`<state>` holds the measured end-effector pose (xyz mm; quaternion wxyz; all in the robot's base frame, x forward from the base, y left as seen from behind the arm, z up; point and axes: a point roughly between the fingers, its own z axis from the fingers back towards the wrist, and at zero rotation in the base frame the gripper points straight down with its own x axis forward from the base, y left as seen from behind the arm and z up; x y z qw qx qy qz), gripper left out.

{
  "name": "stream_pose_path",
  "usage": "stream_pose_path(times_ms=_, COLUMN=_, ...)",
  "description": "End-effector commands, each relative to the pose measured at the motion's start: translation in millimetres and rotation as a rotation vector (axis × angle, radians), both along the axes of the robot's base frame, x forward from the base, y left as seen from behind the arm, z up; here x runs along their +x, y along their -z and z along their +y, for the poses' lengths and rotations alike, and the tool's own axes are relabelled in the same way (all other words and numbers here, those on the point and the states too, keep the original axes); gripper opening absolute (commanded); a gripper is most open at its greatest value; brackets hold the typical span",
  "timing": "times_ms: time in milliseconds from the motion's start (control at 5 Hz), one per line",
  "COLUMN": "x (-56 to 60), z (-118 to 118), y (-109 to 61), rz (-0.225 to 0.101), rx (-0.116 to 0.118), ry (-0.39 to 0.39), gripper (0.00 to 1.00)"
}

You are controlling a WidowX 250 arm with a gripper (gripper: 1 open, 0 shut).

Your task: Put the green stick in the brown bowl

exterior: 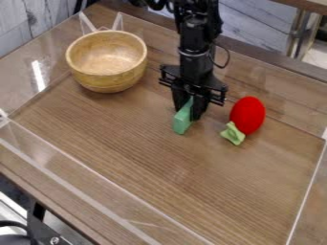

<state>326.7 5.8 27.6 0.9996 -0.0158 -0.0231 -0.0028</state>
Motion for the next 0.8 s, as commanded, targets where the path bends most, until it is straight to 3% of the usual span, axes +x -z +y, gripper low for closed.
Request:
stream_pose_path(times_ms=0, x=0.3, z=9, y=-23.2, rz=-0.053, rx=0.008, ry=-0.018, gripper=0.00)
stream_pose_path(times_ms=200, x=7.3, z=7, y=-34.0, rz=-0.073, rx=0.011, ry=-0.035, gripper=0.00)
stream_pose_path(times_ms=600, x=-6.1, z=13, y=-48.1, rz=-0.118, rx=0.015, ry=-0.145, gripper=0.00)
